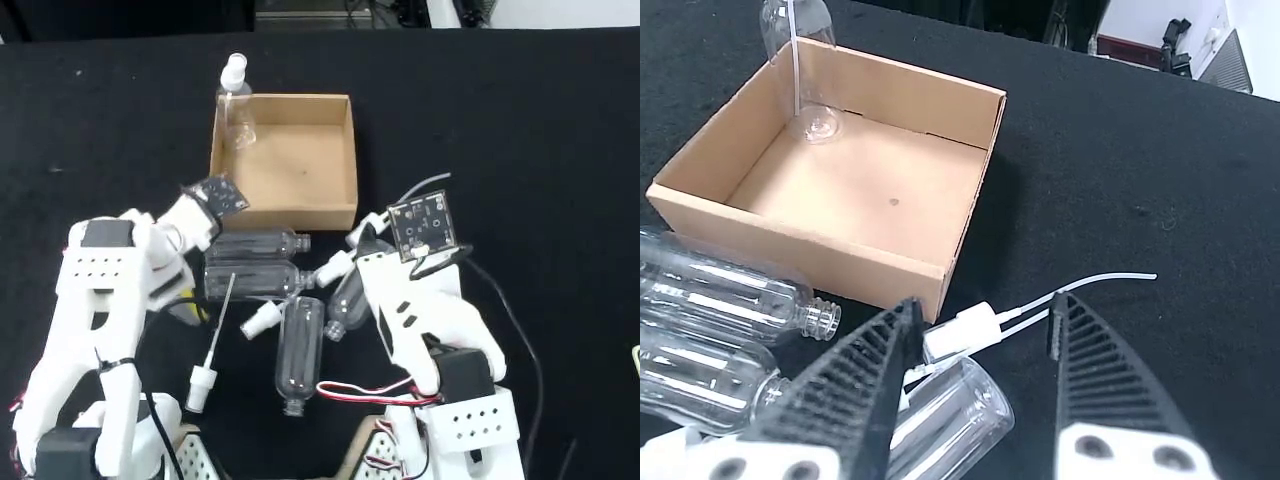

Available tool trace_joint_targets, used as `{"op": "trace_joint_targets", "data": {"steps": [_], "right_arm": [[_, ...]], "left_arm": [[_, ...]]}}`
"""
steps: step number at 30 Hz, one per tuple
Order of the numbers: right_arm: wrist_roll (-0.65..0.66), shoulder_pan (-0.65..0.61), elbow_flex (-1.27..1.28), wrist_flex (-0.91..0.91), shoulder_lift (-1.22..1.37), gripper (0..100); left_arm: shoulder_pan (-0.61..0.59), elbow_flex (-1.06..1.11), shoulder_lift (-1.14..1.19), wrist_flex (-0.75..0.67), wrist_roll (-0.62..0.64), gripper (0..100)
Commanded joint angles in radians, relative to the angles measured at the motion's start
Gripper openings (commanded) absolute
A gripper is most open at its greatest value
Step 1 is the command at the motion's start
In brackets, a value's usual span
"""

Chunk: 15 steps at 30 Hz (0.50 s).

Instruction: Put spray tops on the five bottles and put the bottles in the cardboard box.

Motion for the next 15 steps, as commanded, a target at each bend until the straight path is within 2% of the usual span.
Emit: {"op": "trace_joint_targets", "data": {"steps": [1, 3, 5, 8, 12, 15], "right_arm": [[0.002, 0.015, -0.015, -0.026, -0.015, 20.1], [0.002, 0.015, -0.015, -0.026, -0.015, 20.1], [0.002, 0.015, -0.015, -0.026, -0.015, 20.1], [0.002, 0.015, -0.015, -0.028, -0.015, 20.1], [0.002, 0.015, -0.015, -0.029, -0.015, 20.1], [0.002, 0.015, -0.015, -0.029, -0.015, 20.1]], "left_arm": [[-0.013, 0.050, -0.017, 0.009, -0.003, 37], [-0.030, 0.076, -0.017, 0.009, 0.005, 37], [-0.044, 0.071, -0.017, 0.025, 0.068, 37], [-0.033, -0.001, -0.014, 0.189, 0.178, 37], [0.054, -0.027, -0.009, 0.397, 0.285, 37], [0.117, 0.042, -0.006, 0.393, 0.290, 37]]}}
